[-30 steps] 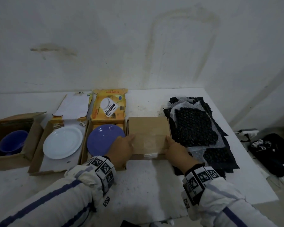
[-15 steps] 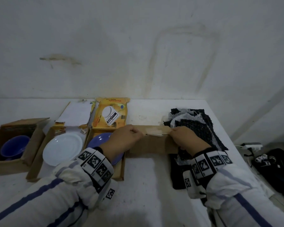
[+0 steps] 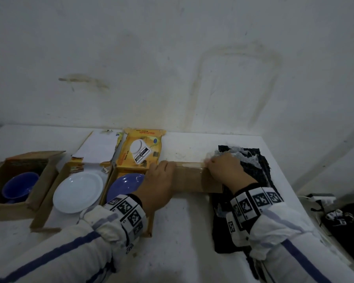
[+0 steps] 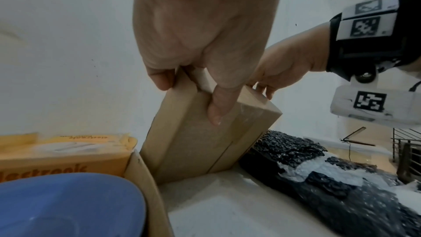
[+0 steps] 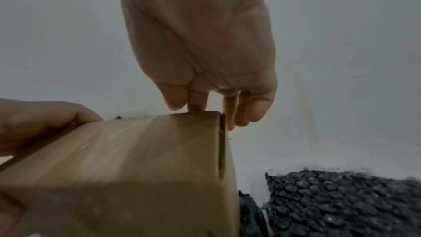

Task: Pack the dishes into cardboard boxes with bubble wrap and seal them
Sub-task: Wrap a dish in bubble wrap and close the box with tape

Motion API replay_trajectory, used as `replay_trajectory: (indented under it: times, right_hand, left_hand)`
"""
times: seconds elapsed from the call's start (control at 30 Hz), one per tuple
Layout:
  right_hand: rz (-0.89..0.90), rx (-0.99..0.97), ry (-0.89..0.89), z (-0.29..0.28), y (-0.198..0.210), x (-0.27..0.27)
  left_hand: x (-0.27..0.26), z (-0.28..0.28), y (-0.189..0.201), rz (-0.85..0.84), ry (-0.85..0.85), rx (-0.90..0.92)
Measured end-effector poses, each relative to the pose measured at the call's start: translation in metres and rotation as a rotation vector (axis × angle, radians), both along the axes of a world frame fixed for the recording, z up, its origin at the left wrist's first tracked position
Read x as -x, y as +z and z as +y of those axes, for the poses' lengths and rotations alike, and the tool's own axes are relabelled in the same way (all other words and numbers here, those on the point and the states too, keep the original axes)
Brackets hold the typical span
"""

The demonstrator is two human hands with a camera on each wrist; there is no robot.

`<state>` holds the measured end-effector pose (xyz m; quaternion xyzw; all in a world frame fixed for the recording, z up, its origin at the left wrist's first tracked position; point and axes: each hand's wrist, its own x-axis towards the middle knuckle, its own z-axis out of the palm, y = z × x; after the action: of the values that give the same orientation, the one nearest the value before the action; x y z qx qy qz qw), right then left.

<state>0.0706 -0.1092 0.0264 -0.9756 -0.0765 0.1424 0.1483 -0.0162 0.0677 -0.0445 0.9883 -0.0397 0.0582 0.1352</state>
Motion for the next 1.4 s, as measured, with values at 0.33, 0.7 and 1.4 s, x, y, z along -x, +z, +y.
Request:
replay_trajectory:
  times: [0.33,0.7,1.4]
  right_hand:
    - [0.072,-0.586,0.037,0.012,0.001,0.008]
    - [-0.471,-0.254,0.720,0.003,-0.032,0.015]
    - [0.009,0.110,0.266,0.030,-0.021,-0.020]
  left_hand:
    - [-0.008,0.003,0.022,0.052,0.016,-0.077]
    - [-0.028,0.011,0.044,0.266,0.050,0.195]
    - [-0.028,0.008,0.047,0.282,0.089,0.191]
